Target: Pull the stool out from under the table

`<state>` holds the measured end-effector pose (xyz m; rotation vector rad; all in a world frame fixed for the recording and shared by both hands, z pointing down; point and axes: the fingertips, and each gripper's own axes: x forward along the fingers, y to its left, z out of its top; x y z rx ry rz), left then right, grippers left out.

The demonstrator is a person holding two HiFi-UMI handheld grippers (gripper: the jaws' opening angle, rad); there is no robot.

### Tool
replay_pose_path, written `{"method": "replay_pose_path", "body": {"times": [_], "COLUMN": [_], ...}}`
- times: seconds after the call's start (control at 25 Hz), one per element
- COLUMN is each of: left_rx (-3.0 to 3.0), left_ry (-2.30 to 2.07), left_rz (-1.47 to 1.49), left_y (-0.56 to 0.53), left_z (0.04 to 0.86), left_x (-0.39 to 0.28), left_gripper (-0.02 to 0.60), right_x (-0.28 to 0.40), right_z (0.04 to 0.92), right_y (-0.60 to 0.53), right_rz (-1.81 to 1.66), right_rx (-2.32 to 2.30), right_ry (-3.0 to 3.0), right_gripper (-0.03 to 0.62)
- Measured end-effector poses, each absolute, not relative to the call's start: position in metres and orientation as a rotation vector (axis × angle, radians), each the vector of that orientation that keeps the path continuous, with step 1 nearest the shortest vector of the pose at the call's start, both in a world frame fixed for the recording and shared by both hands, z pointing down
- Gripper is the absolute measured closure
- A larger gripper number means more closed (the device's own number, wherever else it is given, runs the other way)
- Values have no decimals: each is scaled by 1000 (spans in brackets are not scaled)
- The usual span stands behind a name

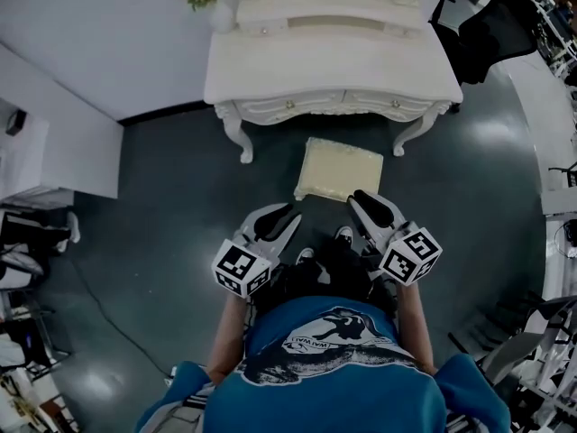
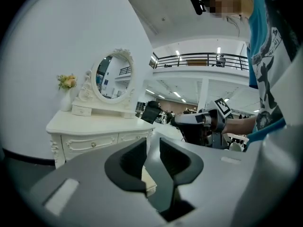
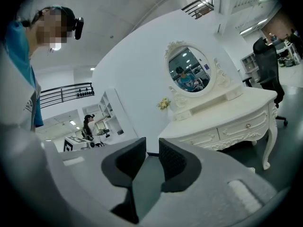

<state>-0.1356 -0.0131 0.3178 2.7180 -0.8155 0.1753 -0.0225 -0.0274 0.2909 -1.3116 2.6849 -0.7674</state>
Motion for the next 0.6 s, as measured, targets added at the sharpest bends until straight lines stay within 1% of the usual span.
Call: {"method": "replay_pose_path", "body": {"times": [0.2,0.48,0.6], "left_rx": [2736,2753,2725], "left_ry": [-804,-806,-835], "left_rz": [154,195,205], "left_y": [-3,18,34], "left_z": [315,308,306], "left_x": [-128,-106,-94], "left_gripper": [493,508,514], "right_x": [-21,-12,1], "right_z": [289,284,283], "right_y": [-16,8,26], "right_rz": [-777,-745,-763], "right_rx": [-1303,-1269,-1267], "right_ry": [2712,2768,2772], "right_gripper": [528,534,553]}}
